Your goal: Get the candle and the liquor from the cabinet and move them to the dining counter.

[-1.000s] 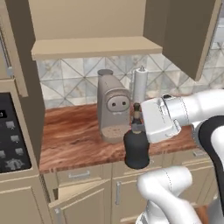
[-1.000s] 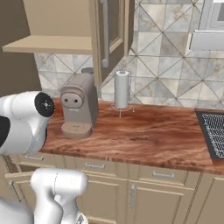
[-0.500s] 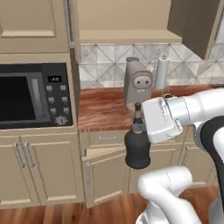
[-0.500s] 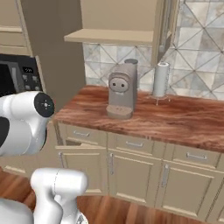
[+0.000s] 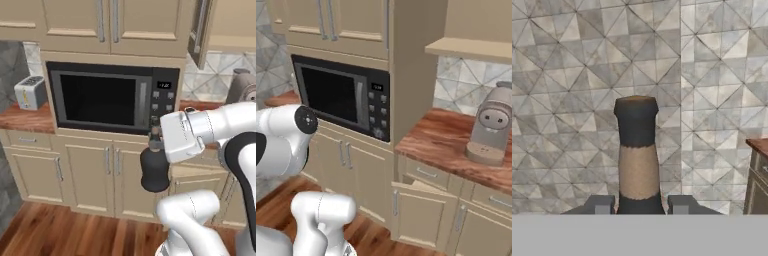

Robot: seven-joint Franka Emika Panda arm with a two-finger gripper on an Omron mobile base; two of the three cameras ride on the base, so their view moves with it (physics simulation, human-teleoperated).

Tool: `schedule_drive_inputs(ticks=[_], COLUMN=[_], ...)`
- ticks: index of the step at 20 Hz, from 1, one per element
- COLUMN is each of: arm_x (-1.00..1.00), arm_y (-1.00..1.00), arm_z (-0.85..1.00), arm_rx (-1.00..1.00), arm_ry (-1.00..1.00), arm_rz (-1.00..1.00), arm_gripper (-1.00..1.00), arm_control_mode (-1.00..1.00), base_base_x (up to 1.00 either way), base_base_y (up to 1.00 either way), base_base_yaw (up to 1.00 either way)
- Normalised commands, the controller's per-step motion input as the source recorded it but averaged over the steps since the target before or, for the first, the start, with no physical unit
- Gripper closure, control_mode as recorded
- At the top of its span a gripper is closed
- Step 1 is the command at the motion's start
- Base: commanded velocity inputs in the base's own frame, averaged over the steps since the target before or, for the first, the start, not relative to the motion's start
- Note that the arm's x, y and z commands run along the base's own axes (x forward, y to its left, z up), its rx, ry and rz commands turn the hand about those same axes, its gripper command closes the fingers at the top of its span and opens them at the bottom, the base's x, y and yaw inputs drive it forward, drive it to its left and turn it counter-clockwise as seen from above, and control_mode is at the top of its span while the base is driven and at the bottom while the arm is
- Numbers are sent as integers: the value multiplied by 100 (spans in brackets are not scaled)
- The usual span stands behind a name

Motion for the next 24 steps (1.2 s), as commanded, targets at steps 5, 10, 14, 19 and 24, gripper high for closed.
schedule_drive_inputs(ticks=[5,10,14,19,24], arm_x=[0,0,0,0,0], arm_y=[0,0,0,0,0], arm_z=[0,0,0,0,0], arm_rx=[0,0,0,0,0], arm_ry=[0,0,0,0,0], arm_rz=[0,0,0,0,0], arm_gripper=[100,100,100,100,100], arm_control_mode=[100,100,100,100,100], base_base_x=[0,0,0,0,0], base_base_y=[82,79,81,78,69], base_base_yaw=[50,50,50,51,54])
